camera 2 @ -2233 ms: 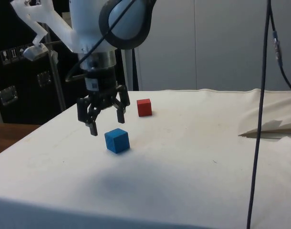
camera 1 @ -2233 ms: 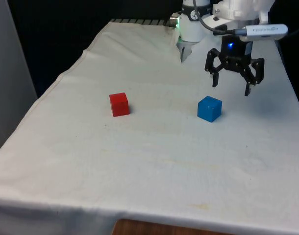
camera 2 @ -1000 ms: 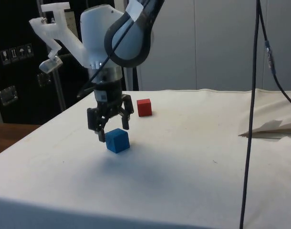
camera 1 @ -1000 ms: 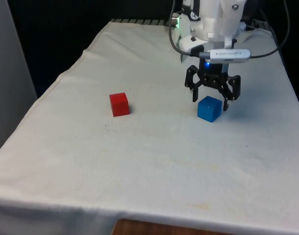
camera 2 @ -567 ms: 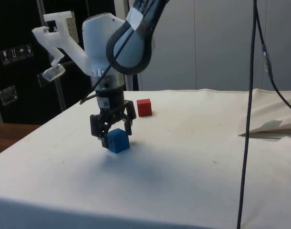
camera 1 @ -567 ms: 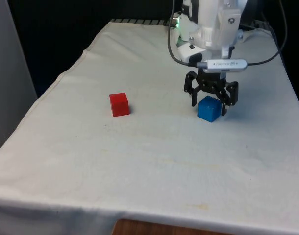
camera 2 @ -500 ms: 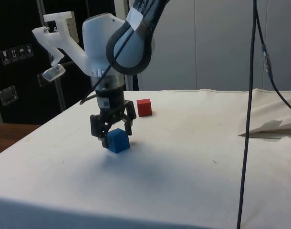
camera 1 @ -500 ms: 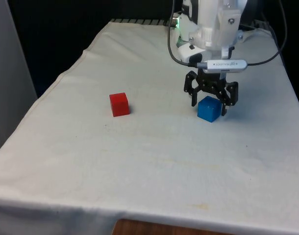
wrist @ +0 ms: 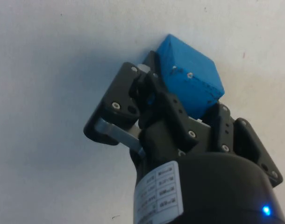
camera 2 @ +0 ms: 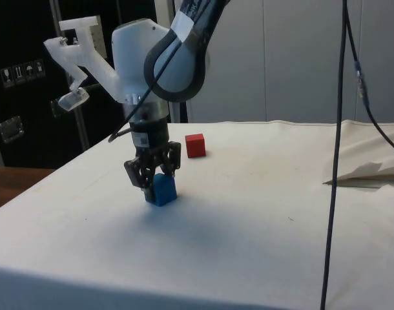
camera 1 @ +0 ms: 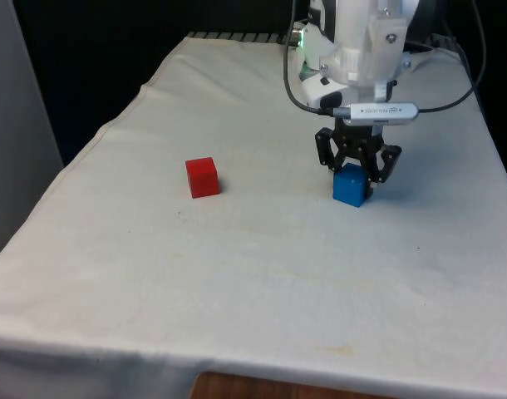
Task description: Stack the two cubes.
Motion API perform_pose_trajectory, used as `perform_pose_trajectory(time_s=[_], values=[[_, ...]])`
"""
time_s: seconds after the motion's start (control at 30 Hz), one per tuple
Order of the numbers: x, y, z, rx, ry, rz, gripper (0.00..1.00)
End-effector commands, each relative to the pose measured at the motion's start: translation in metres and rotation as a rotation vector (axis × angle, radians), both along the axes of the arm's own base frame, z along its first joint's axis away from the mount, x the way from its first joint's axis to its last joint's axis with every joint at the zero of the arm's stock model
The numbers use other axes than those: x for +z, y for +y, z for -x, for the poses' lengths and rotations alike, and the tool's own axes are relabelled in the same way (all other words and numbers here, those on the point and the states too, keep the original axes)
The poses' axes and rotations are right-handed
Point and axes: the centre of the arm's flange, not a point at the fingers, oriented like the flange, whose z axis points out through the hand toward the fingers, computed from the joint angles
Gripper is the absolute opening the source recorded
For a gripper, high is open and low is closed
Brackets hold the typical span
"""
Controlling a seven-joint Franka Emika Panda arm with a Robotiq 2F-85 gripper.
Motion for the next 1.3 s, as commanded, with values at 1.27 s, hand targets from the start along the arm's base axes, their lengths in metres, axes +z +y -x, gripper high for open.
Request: perform_pose_trajectory(time_s=[1.27], values=[[0.109, -0.017, -0.003, -0.009, -0.004, 0.040, 0.03]])
